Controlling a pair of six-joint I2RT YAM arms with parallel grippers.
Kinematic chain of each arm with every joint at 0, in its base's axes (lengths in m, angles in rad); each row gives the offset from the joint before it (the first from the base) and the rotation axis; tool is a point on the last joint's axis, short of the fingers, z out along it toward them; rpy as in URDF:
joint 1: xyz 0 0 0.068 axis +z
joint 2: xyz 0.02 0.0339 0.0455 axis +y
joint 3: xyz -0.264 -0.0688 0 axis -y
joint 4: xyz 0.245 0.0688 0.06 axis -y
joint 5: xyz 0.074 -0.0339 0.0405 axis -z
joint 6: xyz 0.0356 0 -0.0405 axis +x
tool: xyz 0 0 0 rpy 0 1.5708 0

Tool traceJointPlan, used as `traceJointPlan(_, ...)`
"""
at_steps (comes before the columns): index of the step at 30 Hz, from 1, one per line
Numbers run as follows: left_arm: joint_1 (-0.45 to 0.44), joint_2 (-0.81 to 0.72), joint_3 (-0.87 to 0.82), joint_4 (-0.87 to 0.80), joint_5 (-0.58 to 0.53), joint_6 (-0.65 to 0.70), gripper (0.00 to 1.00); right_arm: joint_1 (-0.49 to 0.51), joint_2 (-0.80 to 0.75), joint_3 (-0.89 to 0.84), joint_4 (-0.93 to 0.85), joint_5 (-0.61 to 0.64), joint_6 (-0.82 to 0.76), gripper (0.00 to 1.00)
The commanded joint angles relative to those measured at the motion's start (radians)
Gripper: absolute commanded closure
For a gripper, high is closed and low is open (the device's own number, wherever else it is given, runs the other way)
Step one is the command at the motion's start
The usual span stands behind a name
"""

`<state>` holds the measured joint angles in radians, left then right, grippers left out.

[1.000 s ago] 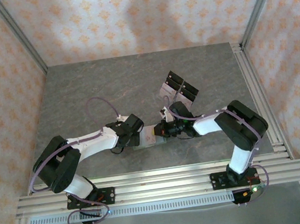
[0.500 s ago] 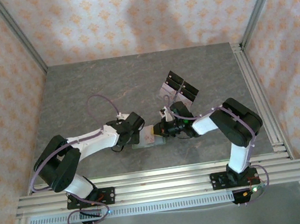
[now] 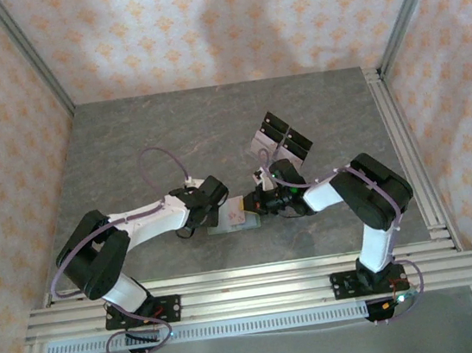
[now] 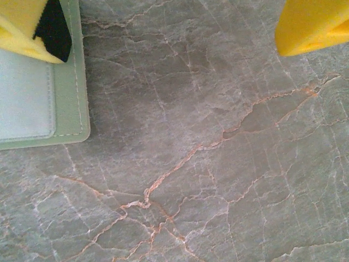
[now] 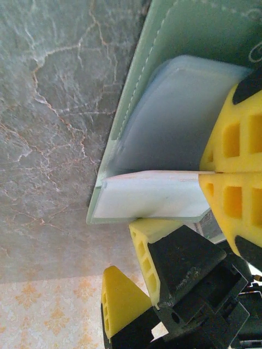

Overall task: Put the credit cards into the card holder
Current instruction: Insert the credit card into the card slot.

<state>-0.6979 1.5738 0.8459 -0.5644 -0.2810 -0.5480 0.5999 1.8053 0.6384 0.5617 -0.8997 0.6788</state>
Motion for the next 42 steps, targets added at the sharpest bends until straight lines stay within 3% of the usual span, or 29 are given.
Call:
traceJointPlan(1,0.008,0.014,-0.019,-0.02,-0.034,0.004,0.03,-0.008,-0.008,-0.016,-0.031,-0.005,-0.043,1.0)
traceJointPlan(21,0.008,0.031,-0.017,-0.008,-0.018,-0.001,0.06,-0.005,-0.039,0.013,-0.161,0.018,-0.121,1.0)
traceJointPlan(32,0.006,0.03,-0.022,-0.011,-0.016,-0.013,0.07,0.011,-0.006,0.038,-0.124,0.003,-0.095,1.0)
traceJointPlan(42,0.005,-0.077,-0.016,-0.041,-0.104,-0.054,0.03,0.011,-0.008,0.022,-0.048,-0.012,-0.04,1.0)
